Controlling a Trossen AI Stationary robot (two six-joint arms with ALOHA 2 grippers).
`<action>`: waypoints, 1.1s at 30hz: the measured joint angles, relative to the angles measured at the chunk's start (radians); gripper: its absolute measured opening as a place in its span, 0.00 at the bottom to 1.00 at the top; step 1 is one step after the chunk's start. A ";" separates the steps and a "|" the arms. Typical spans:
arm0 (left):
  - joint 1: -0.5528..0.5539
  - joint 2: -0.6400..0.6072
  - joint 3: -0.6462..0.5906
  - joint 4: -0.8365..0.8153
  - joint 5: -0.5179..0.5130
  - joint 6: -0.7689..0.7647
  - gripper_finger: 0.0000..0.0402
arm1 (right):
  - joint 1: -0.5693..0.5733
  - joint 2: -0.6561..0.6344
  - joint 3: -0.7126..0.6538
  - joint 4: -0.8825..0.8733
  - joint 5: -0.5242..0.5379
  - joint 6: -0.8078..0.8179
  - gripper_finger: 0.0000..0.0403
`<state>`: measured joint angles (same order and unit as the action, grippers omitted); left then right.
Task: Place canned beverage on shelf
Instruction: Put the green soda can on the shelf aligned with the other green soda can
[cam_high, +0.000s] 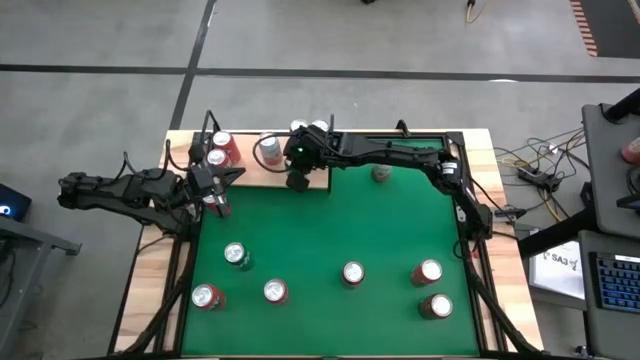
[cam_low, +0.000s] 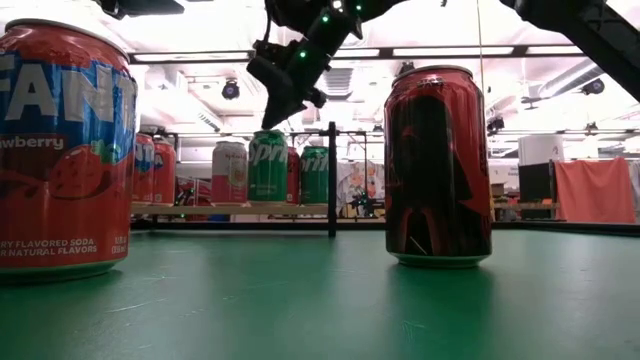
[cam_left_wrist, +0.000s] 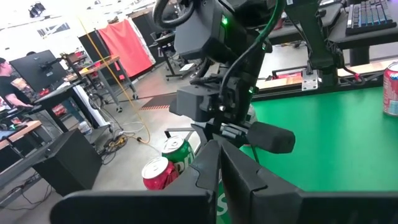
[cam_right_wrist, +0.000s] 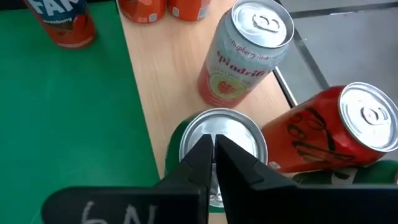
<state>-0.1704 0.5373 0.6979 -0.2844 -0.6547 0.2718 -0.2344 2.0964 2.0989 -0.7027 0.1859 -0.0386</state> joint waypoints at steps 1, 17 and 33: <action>0.000 0.000 0.000 0.000 0.000 0.000 0.00 | 0.000 0.000 -0.003 0.002 0.005 0.000 0.03; 0.000 0.000 0.000 -0.001 0.000 0.000 0.00 | 0.001 -0.008 -0.008 -0.096 0.162 0.004 0.03; 0.000 0.000 0.000 -0.012 0.000 0.008 0.00 | -0.004 -0.008 0.078 -0.096 0.068 0.028 0.03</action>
<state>-0.1705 0.5373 0.6979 -0.2964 -0.6548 0.2794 -0.2382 2.0883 2.1773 -0.7984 0.2540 -0.0109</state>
